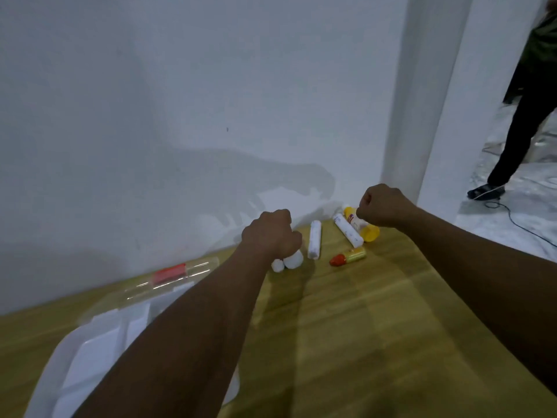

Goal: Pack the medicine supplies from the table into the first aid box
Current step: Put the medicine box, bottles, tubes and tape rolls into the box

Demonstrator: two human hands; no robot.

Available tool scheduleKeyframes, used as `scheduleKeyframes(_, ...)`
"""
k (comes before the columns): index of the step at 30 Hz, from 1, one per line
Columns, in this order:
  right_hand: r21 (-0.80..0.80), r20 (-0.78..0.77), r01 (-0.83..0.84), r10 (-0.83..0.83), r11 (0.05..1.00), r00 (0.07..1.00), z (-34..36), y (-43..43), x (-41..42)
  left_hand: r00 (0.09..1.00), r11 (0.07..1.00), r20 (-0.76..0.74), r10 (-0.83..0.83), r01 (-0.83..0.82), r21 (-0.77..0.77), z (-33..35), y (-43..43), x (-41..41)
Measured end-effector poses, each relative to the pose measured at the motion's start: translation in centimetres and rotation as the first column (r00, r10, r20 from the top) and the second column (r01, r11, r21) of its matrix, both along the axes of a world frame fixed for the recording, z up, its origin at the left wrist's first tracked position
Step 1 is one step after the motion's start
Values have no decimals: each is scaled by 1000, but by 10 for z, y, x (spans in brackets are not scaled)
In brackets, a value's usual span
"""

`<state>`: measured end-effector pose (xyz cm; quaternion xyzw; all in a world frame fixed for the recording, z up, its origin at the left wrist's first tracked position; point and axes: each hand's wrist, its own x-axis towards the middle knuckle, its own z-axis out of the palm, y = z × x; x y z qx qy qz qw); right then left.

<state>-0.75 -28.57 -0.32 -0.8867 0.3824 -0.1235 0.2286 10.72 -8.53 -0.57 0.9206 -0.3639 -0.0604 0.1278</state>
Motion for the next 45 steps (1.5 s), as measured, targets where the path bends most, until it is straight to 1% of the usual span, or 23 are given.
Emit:
scheduleKeyframes(5,50,-122,-47,52,998,991,-26,-37,35,998,985,-4,63,-61,161,-20,-33,21)
scheduleKeyframes(7,68,-159,-34,44,997,986,-35,-44,43,996,980,-5,93,-91,175,-25,-40,26)
scheduleKeyframes(10,106,-143,-9,25,994,989,-44,-51,47,994,985,-19,106,-103,140,-28,-46,30)
scheduleKeyframes(12,122,-109,13,0,992,994,-45,-51,41,994,991,-34,107,-103,90,-29,-46,29)
scheduleKeyframes(14,104,-58,40,-34,994,998,-41,-49,32,995,995,-44,94,-93,23,-29,-42,27)
scheduleKeyframes(17,88,71,52,-59,995,996,-24,-38,14,997,990,-31,67,-70,-123,-22,-32,21)
scheduleKeyframes(20,66,203,32,-45,997,978,5,-17,-2,999,961,10,30,-26,-276,-2,-16,13)
scheduleKeyframes(22,36,271,0,-9,999,962,27,5,-8,998,922,60,12,12,-387,18,3,5)
scheduleKeyframes(24,25,333,-52,41,998,942,48,33,-11,995,874,95,7,40,-485,39,28,-3)
scheduleKeyframes(26,40,392,-151,123,988,912,67,66,-11,995,836,95,21,34,-548,57,60,-4)
scheduleKeyframes(28,90,438,-279,214,956,873,79,104,-9,998,799,44,43,-8,-602,68,95,-2)
scheduleKeyframes(30,136,459,-409,309,902,833,87,144,-7,998,776,-12,66,-59,-628,73,132,0)
scheduleKeyframes(33,141,443,-558,452,818,774,86,196,-6,988,748,-139,69,-143,-648,72,182,-2)
scheduleKeyframes(35,121,403,-604,517,787,755,76,222,-6,973,728,-226,53,-192,-659,66,205,-4)
scheduleKeyframes(37,80,347,-625,566,777,748,63,241,-6,963,713,-271,19,-203,-672,58,219,-5)
scheduleKeyframes(39,44,282,-644,609,764,741,48,253,-4,960,725,-281,-12,-185,-663,50,224,-5)
scheduleKeyframes(41,2,193,-651,639,759,745,36,259,-3,960,763,-280,-24,-164,-625,42,225,-5)
scheduleKeyframes(43,-39,119,-659,658,751,744,25,261,-1,967,810,-252,-24,-128,-572,33,221,-4)
scheduleKeyframes(45,-70,65,-668,672,741,738,14,261,0,975,837,-219,-33,-93,-539,25,216,-1)
